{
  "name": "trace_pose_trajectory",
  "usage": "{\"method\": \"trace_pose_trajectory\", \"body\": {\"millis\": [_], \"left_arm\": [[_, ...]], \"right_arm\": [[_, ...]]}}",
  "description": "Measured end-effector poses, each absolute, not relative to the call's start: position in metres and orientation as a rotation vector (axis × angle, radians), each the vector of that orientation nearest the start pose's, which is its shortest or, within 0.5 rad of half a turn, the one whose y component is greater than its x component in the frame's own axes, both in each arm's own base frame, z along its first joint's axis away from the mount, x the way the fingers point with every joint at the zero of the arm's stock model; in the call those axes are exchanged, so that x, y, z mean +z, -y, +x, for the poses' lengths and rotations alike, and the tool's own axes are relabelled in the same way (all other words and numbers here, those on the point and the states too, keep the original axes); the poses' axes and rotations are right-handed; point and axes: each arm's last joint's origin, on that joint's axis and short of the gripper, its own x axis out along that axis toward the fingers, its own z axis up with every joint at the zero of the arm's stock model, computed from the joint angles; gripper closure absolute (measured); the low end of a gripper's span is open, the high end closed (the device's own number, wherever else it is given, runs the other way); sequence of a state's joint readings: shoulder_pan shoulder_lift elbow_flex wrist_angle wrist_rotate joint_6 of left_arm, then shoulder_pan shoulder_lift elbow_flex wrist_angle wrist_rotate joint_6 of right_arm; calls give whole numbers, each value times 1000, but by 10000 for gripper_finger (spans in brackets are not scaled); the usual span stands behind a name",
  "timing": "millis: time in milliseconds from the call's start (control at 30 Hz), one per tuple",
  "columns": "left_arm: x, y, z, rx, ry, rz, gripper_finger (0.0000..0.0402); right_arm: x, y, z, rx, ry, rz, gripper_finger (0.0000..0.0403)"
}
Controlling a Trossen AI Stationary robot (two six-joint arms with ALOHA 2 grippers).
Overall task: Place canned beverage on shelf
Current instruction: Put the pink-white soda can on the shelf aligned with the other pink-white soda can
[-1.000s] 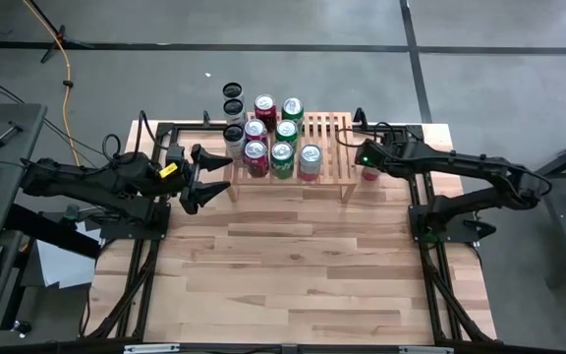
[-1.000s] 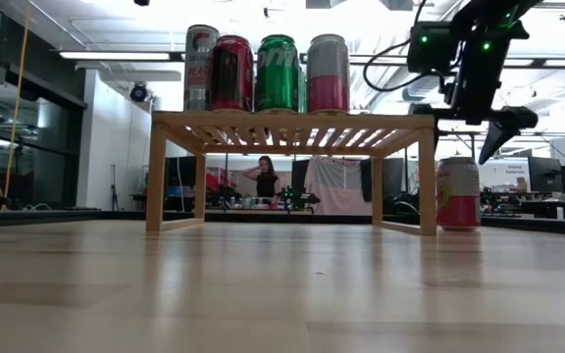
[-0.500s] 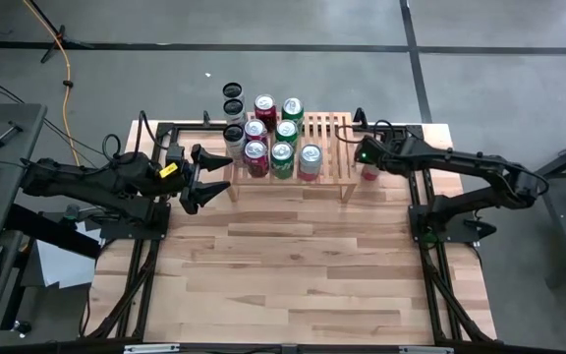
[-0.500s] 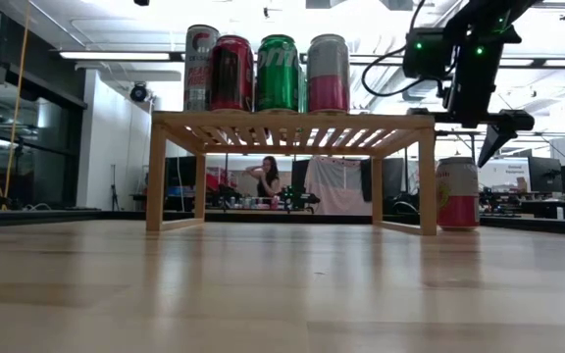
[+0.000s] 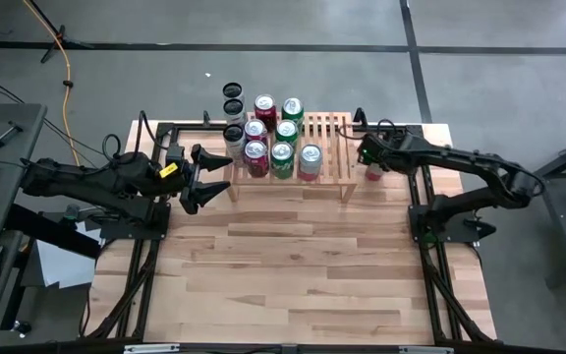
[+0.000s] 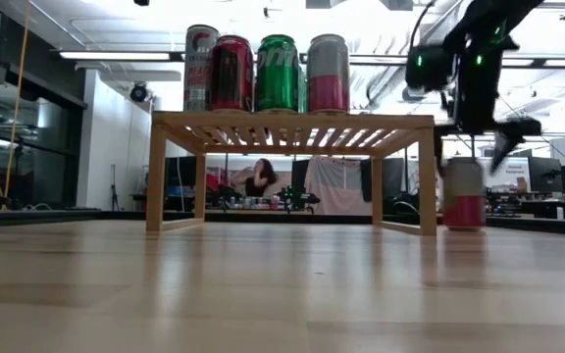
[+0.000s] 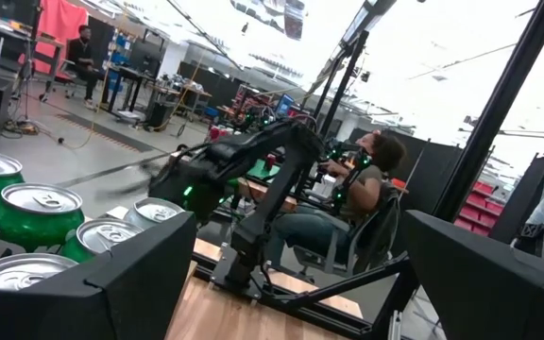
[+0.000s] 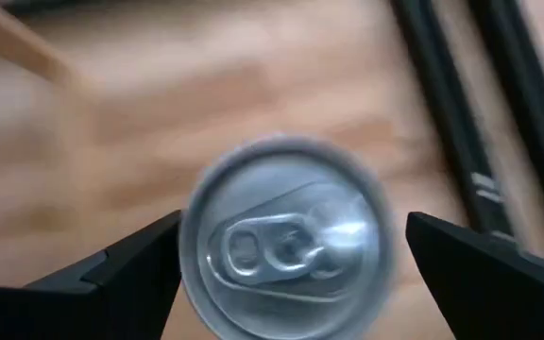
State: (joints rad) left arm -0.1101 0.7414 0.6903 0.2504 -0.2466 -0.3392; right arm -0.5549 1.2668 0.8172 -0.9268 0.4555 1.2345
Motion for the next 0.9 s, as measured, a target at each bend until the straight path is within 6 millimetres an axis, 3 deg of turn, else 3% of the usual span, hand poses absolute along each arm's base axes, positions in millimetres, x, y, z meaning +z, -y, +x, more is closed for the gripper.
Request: {"method": "trace_pose_trajectory", "body": {"millis": [400,700,900], "left_arm": [[348,11,167,101,219,-374,35],[348,11,167,101,219,-374,35],[348,11,167,102,219,-373,35]], "right_arm": [[204,123,164,-1603,-835,1004,97],[205,123,165,-1564,-864,971,103],[227,121,159,-1529,-841,881,113]]}}
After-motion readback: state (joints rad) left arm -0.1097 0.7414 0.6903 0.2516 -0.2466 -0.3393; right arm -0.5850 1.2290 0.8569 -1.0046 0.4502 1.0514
